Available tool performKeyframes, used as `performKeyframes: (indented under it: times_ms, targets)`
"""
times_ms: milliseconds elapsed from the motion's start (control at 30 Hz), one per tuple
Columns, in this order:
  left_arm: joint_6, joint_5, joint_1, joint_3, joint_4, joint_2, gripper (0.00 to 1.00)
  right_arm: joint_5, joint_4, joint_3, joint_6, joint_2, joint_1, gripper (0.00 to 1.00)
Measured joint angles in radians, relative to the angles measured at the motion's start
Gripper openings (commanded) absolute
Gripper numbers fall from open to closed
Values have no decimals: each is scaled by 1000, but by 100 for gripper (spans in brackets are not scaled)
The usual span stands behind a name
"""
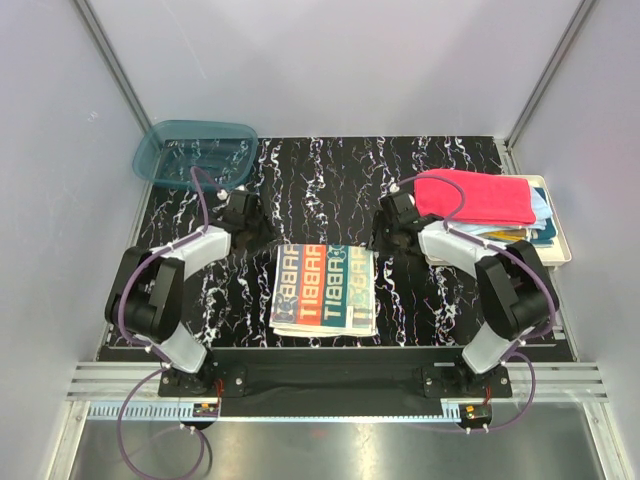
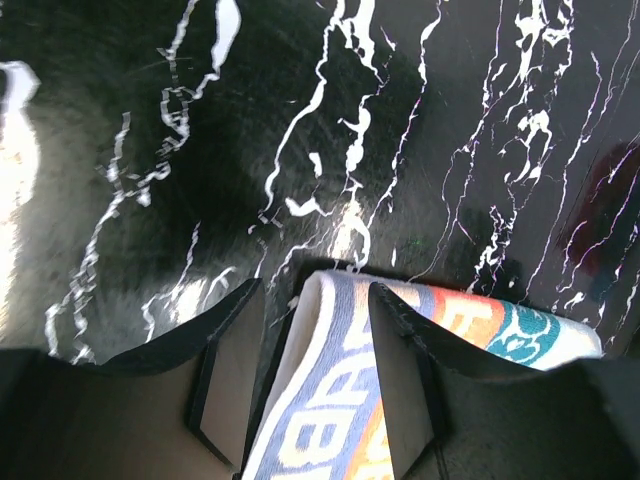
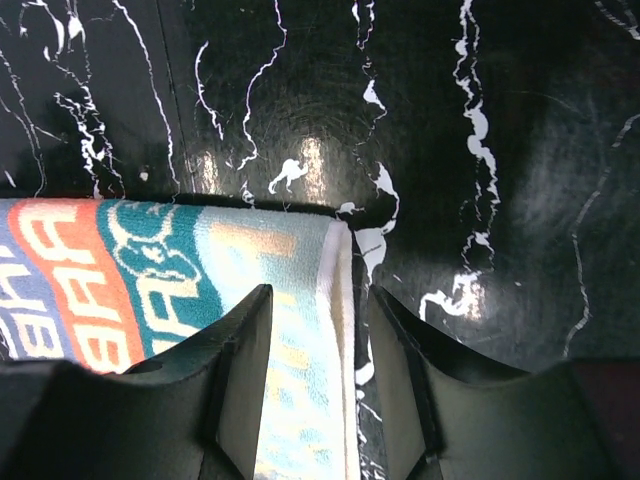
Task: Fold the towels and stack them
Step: Fold the towel
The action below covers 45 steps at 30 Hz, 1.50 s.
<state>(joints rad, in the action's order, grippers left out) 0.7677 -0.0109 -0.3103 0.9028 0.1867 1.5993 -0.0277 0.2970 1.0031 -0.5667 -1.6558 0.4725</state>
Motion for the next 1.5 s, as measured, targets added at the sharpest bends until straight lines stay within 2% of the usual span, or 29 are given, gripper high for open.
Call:
performKeyframes:
  times_ms: [200, 533, 667, 833, 867, 1067, 1100, 1167, 1200, 1267, 1300, 1333, 1367, 1500]
  targets:
    - [10, 72, 2, 0, -53, 63, 51, 44, -40, 1, -15, -61, -21, 48]
    - [27, 119, 2, -2, -111, 85, 50, 80, -78, 3, -42, -99, -35, 34]
    - [31, 125, 2, -4, -119, 85, 42, 95, -92, 4, -54, -106, -36, 21]
    - [42, 135, 2, -8, -131, 86, 31, 117, -93, 12, -57, -128, -59, 10]
    - [42, 137, 2, -8, -133, 87, 26, 126, -93, 18, -56, -134, -68, 7]
    - [48, 139, 2, -8, -137, 121, 13, 211, -96, 83, -27, -193, -146, 6]
    - [49, 139, 2, -8, -137, 129, 7, 227, -95, 94, -20, -203, -156, 5]
    - [51, 139, 3, -6, -137, 143, 5, 253, -94, 120, -10, -227, -169, 6]
    - [51, 139, 2, -3, -136, 150, 5, 262, -95, 134, -6, -241, -172, 7]
    - [51, 139, 3, 2, -136, 154, 11, 283, -100, 146, -3, -260, -174, 12]
    - [50, 139, 3, 6, -136, 154, 18, 287, -101, 146, -2, -264, -173, 17]
    - [47, 139, 3, 8, -137, 154, 36, 290, -100, 146, -2, -265, -173, 23]
    - [40, 139, 3, 10, -135, 154, 41, 289, -99, 146, 0, -265, -173, 26]
    - [43, 141, 3, 12, -127, 127, 48, 273, -96, 147, 6, -261, -173, 32]
